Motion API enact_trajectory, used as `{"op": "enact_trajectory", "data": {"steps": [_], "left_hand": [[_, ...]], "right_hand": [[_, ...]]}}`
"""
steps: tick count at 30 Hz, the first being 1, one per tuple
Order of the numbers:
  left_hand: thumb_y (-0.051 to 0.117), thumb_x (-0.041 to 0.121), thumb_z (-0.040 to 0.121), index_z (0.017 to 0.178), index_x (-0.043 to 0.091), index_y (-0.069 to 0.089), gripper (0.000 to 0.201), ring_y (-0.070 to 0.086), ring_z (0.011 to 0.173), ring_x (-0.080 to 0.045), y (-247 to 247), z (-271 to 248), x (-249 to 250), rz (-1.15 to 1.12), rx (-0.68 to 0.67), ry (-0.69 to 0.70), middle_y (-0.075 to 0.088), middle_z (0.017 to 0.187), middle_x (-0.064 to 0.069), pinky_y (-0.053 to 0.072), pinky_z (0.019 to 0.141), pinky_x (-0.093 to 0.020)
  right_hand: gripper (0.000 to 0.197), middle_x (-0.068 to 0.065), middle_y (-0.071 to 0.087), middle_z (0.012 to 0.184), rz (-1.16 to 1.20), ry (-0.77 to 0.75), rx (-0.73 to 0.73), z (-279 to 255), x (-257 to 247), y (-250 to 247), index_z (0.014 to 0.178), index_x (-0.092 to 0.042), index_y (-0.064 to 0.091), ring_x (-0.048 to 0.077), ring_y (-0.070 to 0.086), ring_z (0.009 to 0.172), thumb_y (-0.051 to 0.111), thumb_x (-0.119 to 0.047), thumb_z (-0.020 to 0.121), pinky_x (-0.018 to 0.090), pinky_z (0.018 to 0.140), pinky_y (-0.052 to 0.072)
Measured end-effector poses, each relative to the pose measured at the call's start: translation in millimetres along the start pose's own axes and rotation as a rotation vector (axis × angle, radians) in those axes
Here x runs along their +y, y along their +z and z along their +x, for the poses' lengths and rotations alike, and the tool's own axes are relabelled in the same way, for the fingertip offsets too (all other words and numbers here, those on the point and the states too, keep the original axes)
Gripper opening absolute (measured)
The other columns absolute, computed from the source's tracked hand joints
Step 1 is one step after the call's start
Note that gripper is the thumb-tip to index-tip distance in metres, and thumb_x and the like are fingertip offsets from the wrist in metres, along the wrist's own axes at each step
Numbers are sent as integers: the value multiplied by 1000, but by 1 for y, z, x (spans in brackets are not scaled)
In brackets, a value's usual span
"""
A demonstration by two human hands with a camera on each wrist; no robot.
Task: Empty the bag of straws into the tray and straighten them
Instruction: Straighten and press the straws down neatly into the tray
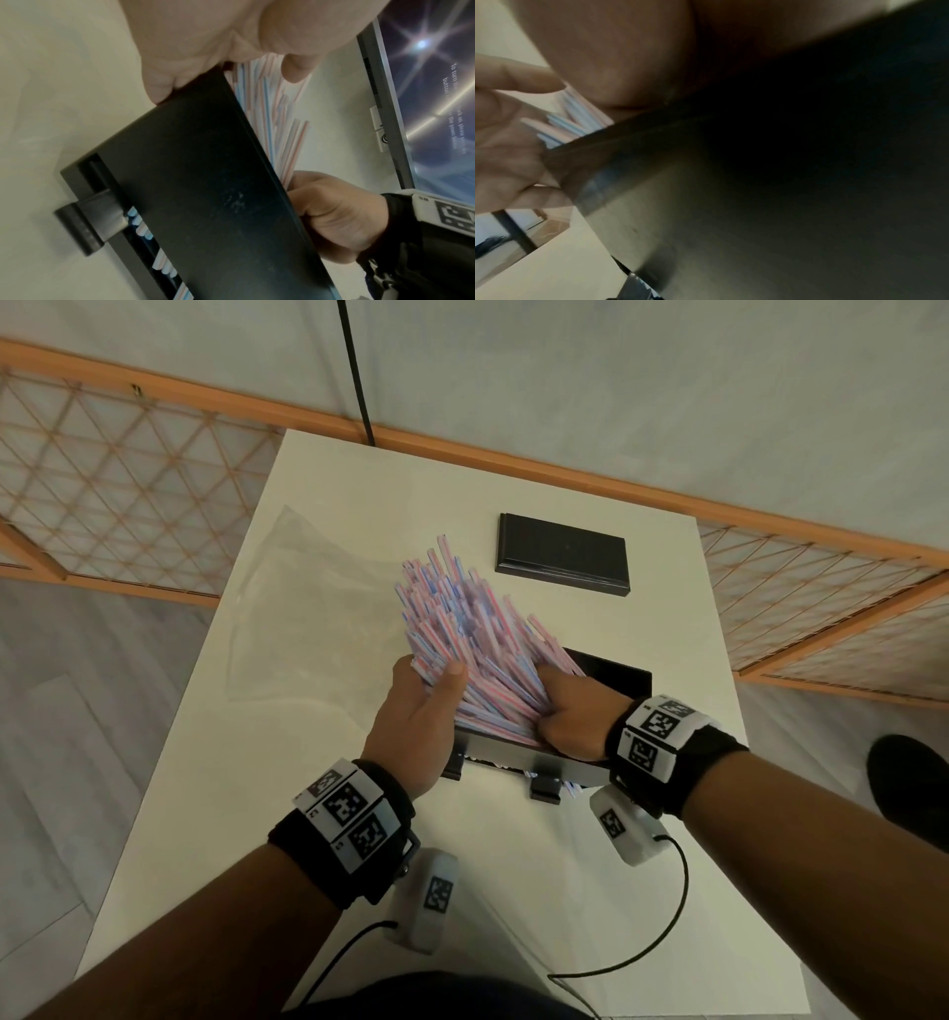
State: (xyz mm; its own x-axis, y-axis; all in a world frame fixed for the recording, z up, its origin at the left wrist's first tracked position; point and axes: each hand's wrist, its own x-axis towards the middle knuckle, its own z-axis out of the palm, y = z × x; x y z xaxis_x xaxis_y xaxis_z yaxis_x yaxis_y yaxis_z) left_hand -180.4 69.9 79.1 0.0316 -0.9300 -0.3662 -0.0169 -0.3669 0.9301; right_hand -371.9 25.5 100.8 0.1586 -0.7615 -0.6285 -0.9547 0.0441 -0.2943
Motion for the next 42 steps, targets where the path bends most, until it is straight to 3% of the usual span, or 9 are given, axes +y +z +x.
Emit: {"op": "enact_trajectory", "data": {"steps": [4, 11, 17, 23, 29, 32, 36, 40, 42], "left_hand": [[51, 80, 69, 120, 28, 51, 73, 63, 111, -16, -1, -2, 1, -38, 11, -15, 67, 114, 7, 46, 105, -50], [46, 76, 69, 106, 29, 52, 60, 59, 92, -15, -3, -3, 0, 5, 11, 2, 64, 99, 6, 47, 101, -52], [48, 73, 71, 109, 27, 54, 60, 64, 102, -20, -4, 1, -8, 45, 16, 7, 68, 105, 3, 47, 102, -52], [56, 49, 96, 125, 18, 49, 43, 61, 96, -6, -7, 1, -4, 151, 28, 7, 63, 101, 12, 43, 87, -33], [58, 51, 93, 128, 18, 48, 49, 58, 93, 0, -11, 4, -4, 191, 46, 1, 63, 101, 14, 43, 87, -33], [57, 53, 94, 127, 18, 47, 49, 59, 95, -3, -10, 5, -5, 214, 42, -2, 62, 101, 14, 43, 87, -34], [55, 50, 97, 127, 21, 46, 43, 54, 89, 2, -7, 5, -5, 228, 35, -17, 59, 99, 17, 41, 89, -33], [49, 51, 99, 133, 19, 44, 46, 57, 98, -15, -5, 5, -7, 243, 2, -46, 56, 99, 19, 39, 90, -31], [46, 53, 99, 135, 20, 42, 49, 55, 100, -17, -5, 6, -10, 258, -24, -62, 54, 98, 20, 38, 91, -32]], "right_hand": [[64, 10, 57, 136, -52, -150, 85, -1, -7, -5, 147, -17, 35, 31, 55, 123, 57, -8, 88, 20, 96, 35], [39, 15, 68, 110, -164, -213, 275, -9, -7, -7, 128, -12, 52, 41, 62, 100, 60, -18, 90, 37, 81, 49], [28, 3, 64, 88, -127, -113, 353, -23, 7, -6, 101, -14, 63, 27, 58, 85, 75, -32, 83, 27, 69, 35], [39, 3, 55, 69, -257, 74, 278, -27, 21, -4, 69, -12, 56, 23, 52, 70, 69, -44, 87, 29, 58, 35], [48, -4, 57, 70, 15, -46, 204, -33, 23, 17, 75, -20, 54, 14, 54, 66, 49, -65, 90, 28, 59, 38], [44, -8, 54, 77, -14, -111, 117, -36, 19, 23, 82, -28, 48, 8, 52, 69, 57, -72, 81, 24, 61, 39], [66, -7, 62, 96, -37, -86, 78, -25, 22, 28, 116, -22, 54, 18, 62, 91, 57, -76, 79, 29, 81, 50], [86, 3, 63, 119, 1, -62, 7, -21, 17, 28, 141, -17, 39, 24, 62, 110, 56, -76, 80, 24, 87, 43], [85, 2, 64, 108, -19, -67, -10, -17, 16, 25, 140, -18, 40, 18, 64, 93, 57, -75, 79, 20, 79, 42]]}}
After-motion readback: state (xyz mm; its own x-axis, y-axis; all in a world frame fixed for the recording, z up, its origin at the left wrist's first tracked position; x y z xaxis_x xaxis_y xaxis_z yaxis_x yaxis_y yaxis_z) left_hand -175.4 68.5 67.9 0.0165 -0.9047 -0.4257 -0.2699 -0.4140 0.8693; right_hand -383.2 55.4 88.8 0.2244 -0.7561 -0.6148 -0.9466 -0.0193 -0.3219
